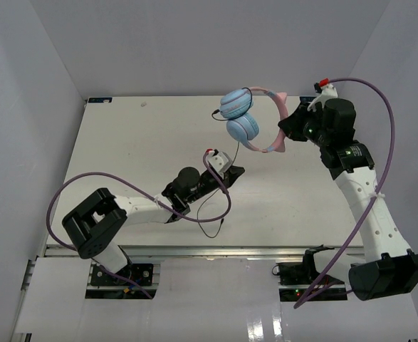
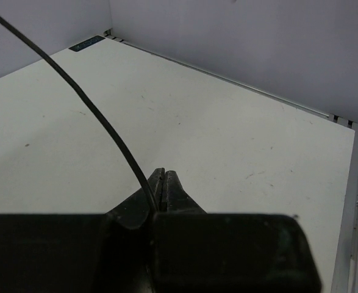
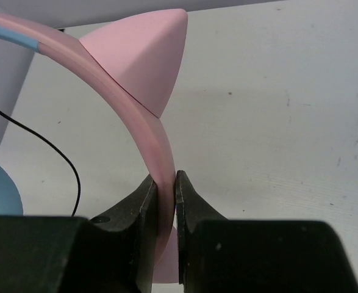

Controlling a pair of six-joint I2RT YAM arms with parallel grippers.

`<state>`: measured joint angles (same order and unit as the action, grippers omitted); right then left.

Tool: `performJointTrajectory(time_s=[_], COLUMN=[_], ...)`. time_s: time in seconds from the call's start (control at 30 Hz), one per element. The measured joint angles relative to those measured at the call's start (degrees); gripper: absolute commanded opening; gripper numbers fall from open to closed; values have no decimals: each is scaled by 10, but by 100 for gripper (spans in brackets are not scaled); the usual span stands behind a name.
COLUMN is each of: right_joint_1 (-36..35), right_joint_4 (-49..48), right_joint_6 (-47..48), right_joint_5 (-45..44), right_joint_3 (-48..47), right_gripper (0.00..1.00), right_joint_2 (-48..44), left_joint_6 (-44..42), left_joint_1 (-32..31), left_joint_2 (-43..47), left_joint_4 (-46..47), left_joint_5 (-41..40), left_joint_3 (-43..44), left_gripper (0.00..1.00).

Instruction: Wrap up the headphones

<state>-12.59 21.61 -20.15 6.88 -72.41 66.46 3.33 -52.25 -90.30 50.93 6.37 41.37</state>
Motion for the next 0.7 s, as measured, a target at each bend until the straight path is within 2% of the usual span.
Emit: performJointTrajectory(time_s=[0.17, 0.3, 0.4, 0.57, 0.7], right_joint_1=[-48, -90, -117, -131, -130], right_joint_4=[-56, -157, -211, -267, -282], right_joint_6=[20, 92, 160, 267, 331], right_joint_5=[-172, -296, -354, -377, -345], right_joint_3=[48, 115, 171, 204, 208], right_gripper=[8, 8, 8, 8, 8], right_joint_2=[26, 54, 61, 62, 62], left_joint_6=[10, 16, 13, -30, -81], left_joint_1=[-12, -15, -15, -15, -3], left_joint_2=[-14, -14, -14, -8, -8], left_joint_4=[-52, -119, -193, -348, -469], left_joint_5=[-13, -16, -22, -28, -30], left_joint_3=[36, 72, 104, 159, 212], left_gripper=[9, 10, 12, 13, 14])
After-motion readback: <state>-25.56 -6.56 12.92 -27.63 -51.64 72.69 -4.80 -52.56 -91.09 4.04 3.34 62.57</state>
